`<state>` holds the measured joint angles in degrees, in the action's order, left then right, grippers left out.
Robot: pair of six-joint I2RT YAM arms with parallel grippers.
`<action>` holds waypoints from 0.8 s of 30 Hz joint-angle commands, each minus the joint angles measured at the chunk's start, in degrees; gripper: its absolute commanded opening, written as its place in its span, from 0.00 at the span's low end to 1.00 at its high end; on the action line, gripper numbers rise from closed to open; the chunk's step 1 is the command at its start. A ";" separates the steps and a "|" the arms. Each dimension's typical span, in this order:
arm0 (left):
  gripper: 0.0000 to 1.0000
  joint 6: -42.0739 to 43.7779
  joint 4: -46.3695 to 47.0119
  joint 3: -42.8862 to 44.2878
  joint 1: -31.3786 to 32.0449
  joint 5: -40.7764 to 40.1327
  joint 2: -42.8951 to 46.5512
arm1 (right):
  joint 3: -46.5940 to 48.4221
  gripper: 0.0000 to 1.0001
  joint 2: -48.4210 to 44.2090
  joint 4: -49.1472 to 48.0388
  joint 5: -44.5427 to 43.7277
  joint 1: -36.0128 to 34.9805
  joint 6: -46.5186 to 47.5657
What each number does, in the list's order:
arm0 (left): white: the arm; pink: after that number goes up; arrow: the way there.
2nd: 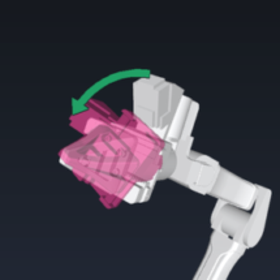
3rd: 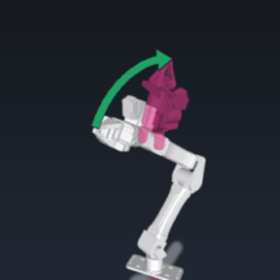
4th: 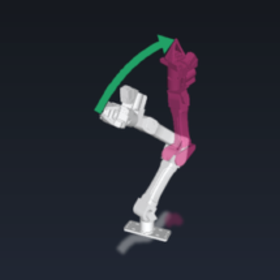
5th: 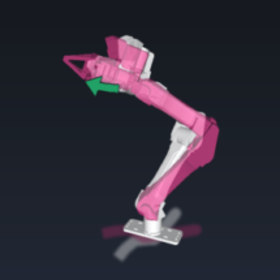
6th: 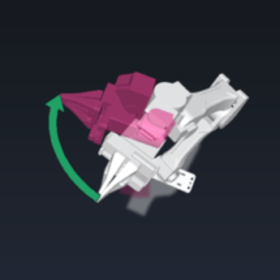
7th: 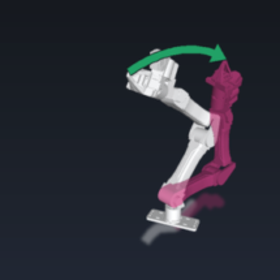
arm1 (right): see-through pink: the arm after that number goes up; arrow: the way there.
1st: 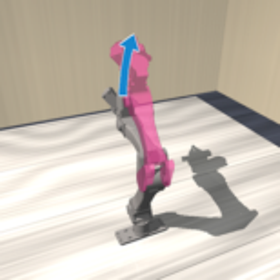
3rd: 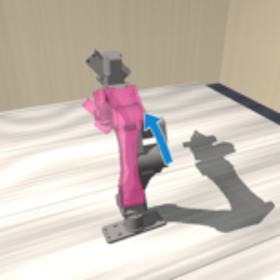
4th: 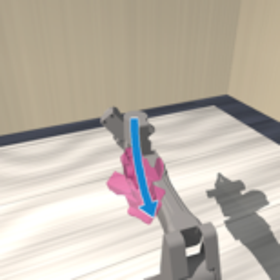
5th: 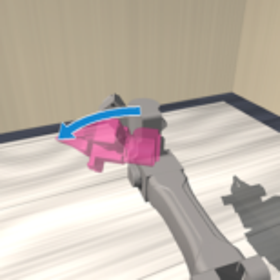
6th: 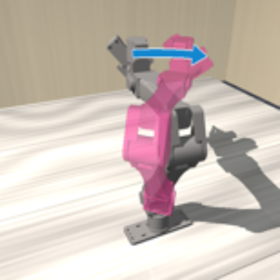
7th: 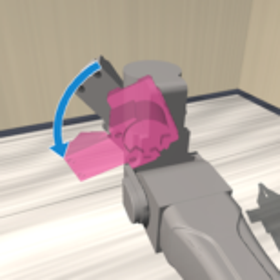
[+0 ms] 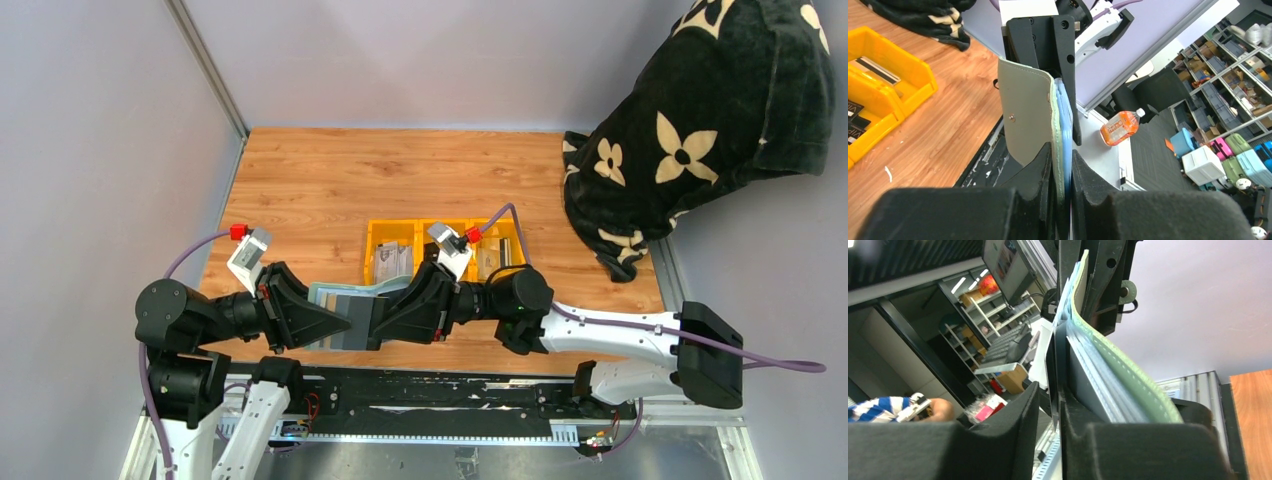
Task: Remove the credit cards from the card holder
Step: Remove the credit card from the card holder, then place the credit card in the storage box.
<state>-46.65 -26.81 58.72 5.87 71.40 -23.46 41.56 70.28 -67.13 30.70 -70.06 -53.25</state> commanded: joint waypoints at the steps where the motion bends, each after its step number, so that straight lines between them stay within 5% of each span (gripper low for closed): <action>1: 0.00 1.47 -1.20 0.81 0.37 0.42 0.29 | 2.61 0.14 0.36 1.26 0.43 0.19 1.17; 3: 0.00 1.96 -1.39 1.21 0.37 0.44 0.11 | 1.25 0.00 -1.00 1.89 -0.46 0.60 1.35; 15: 0.00 12.53 -9.47 5.24 0.37 -1.14 -2.23 | -9.25 0.00 -20.72 23.44 -5.48 5.78 8.08; 24: 0.00 25.20 -17.48 8.77 0.37 -8.21 -3.57 | -10.72 0.00 -27.44 48.69 -7.56 25.87 11.55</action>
<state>-27.79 -41.08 65.71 5.87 67.13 -26.41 30.63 41.69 -32.51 24.80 -51.81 -44.71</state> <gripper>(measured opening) 0.157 0.007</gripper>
